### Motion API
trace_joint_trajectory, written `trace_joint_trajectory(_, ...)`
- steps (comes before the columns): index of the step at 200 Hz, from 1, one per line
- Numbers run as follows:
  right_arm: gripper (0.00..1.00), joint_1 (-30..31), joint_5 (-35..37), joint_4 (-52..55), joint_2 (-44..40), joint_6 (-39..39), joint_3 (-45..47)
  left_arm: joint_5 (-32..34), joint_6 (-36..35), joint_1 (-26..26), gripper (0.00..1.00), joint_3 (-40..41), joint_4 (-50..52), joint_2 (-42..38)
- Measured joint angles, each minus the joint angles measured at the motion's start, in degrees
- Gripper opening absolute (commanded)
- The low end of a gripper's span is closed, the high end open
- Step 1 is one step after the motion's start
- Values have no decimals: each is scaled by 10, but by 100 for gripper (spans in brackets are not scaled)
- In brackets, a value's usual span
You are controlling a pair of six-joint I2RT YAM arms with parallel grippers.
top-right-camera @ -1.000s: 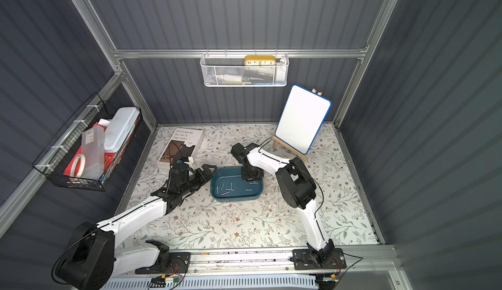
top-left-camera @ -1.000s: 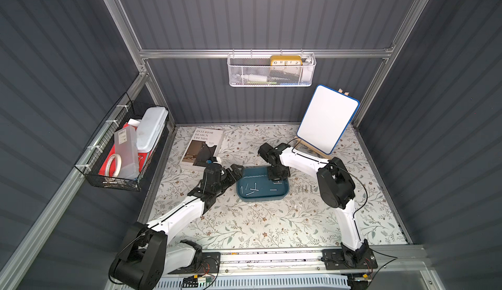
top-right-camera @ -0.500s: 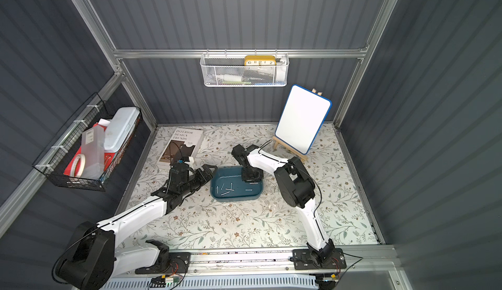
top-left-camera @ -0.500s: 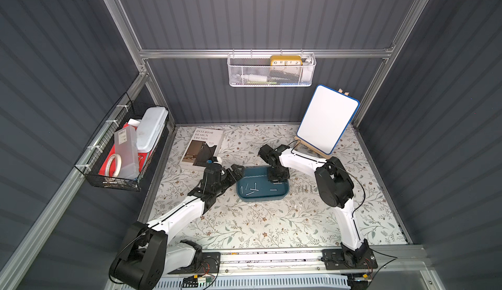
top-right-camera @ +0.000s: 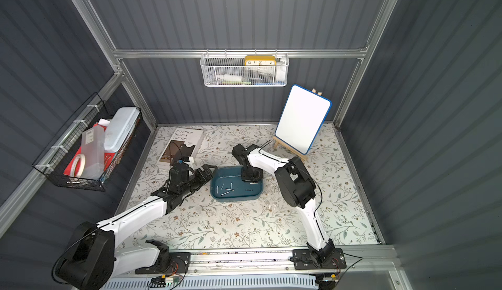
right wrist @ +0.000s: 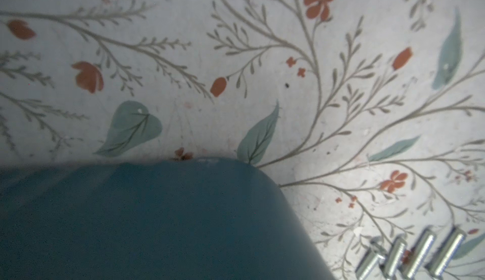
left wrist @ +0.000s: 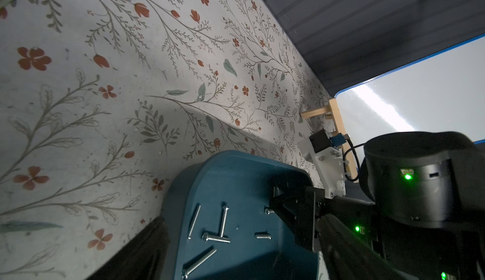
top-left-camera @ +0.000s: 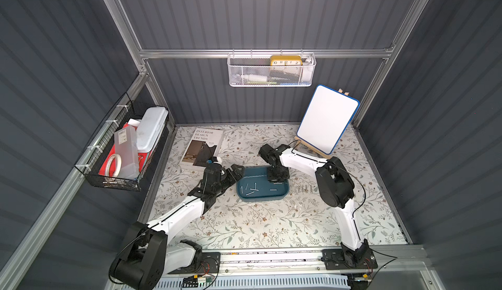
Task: Take out the screws from the storage box
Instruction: Pick up the screw from the storage box.
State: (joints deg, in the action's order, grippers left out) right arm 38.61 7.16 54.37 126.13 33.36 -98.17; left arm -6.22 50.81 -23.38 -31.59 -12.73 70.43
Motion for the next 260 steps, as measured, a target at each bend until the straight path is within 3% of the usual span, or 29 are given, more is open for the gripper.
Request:
trace_joint_trajectory(141,5,6,-13,-5,-68,1,11,8,0,0,94,-1,19,-27)
trace_joint_trajectory(199,5,6,17,11,-151,3,42,16,0,0,94,-8,26,-27)
trace_joint_trajectory(260,5,-2,42,19,-266,12,140,16,0,0,94,-14,34,-27)
